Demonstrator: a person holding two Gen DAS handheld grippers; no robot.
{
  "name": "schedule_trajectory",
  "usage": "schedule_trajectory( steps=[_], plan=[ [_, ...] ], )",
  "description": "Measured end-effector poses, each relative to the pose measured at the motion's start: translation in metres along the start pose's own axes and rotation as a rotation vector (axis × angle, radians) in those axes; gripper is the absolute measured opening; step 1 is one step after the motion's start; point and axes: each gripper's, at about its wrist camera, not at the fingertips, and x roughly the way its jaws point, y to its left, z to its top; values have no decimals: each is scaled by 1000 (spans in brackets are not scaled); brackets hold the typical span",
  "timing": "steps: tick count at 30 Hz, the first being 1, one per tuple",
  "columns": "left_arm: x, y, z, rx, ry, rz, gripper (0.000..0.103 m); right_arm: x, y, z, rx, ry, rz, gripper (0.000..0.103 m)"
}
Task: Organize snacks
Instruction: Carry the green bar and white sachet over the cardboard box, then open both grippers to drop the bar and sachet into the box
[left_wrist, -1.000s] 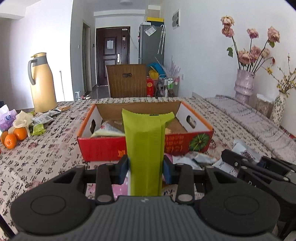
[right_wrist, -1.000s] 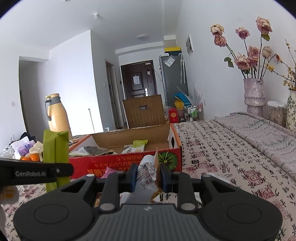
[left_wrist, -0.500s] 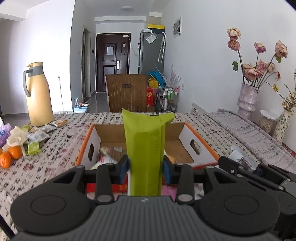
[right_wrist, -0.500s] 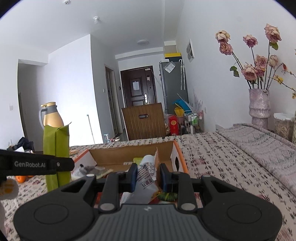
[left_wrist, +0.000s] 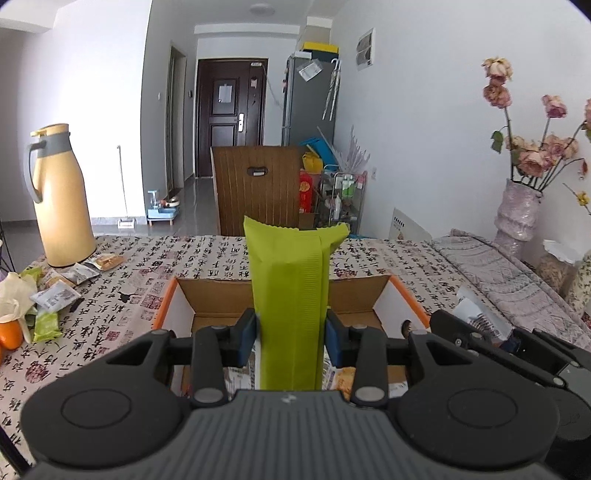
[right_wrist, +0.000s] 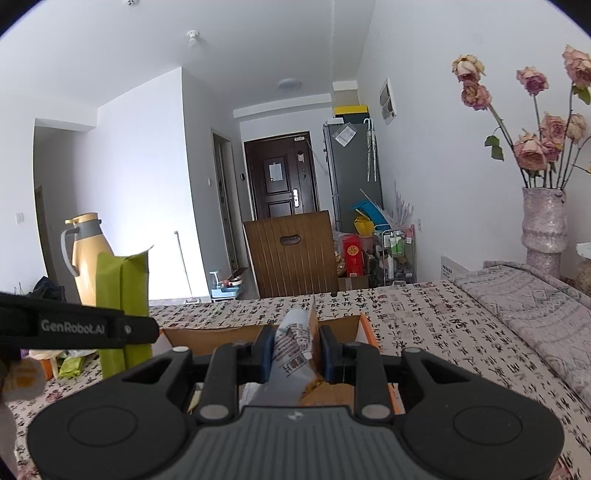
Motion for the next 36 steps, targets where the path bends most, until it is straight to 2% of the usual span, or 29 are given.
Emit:
schedule_trajectory(
  steps=[12, 19, 21, 23, 26, 27, 28, 29, 30, 31, 33, 36],
  plan=[
    [61, 11, -8, -34, 82, 11, 39, 58, -5, -6, -6, 86, -9, 25],
    [70, 21, -18, -50, 83, 16, 40, 74, -9, -20, 13, 147, -7, 25],
    [69, 22, -19, -50, 75, 19, 49, 75, -8, -22, 9, 151, -6, 26],
    [66, 24, -20, -51, 58, 31, 66, 73, -7, -22, 7, 147, -9, 28],
    [62, 26, -20, -59, 36, 48, 84, 67, -7, -22, 8, 134, -6, 45],
    [61, 26, -19, -60, 28, 53, 87, 66, -8, -21, 6, 128, -9, 57],
    [59, 26, -19, -63, 22, 57, 96, 64, -8, -21, 6, 121, -11, 71],
    [58, 26, -18, -66, 13, 63, 103, 62, -8, -21, 7, 113, -12, 78],
    [55, 26, -19, -68, 0, 71, 103, 60, -8, -20, 7, 104, -17, 91],
    [53, 25, -18, -69, -6, 74, 103, 57, -8, -20, 9, 94, -21, 98],
    [53, 27, -18, -73, -8, 69, 103, 54, -9, -19, 11, 81, -24, 103],
    [54, 26, -18, -72, -3, 78, 103, 54, -9, -19, 10, 89, -24, 103]
  ],
)
